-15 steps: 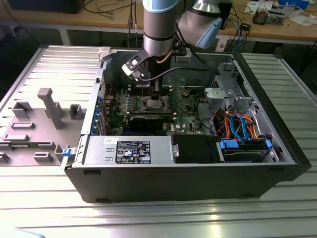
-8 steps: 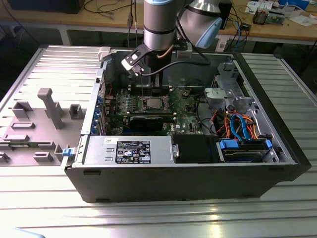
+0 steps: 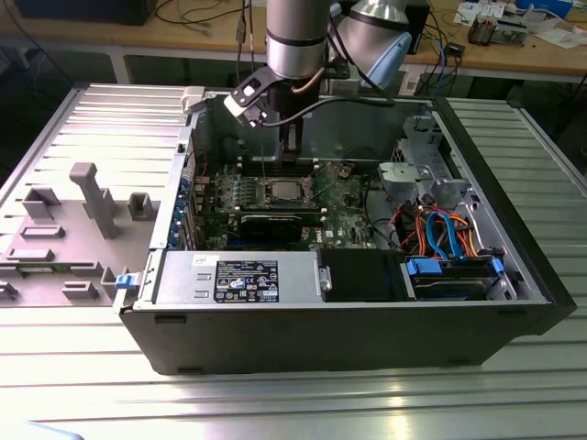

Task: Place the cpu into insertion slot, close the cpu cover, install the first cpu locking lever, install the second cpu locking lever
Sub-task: 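Close the cpu cover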

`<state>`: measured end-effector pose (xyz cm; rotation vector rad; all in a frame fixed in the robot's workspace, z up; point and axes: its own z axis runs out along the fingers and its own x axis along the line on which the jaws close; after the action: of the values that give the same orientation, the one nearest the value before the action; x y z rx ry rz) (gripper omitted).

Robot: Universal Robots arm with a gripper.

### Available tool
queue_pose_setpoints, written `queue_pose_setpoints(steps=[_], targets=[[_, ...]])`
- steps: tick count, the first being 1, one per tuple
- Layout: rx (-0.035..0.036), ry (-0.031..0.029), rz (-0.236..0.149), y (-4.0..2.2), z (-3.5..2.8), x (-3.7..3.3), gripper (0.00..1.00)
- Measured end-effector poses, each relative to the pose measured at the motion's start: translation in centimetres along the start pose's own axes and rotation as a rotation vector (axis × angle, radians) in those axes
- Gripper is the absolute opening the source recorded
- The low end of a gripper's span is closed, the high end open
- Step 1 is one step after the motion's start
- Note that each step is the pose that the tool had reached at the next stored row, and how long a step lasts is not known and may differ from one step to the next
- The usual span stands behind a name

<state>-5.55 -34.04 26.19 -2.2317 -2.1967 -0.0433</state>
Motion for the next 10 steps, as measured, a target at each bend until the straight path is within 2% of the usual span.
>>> queue_pose_setpoints(steps=[5,10], targets=[[0.0016,-0.0001,0.0,0.01,-0.9,0.02,0.11],[0.0022,-0.0001,0.0,0.01,-0.96,0.03,0.11]])
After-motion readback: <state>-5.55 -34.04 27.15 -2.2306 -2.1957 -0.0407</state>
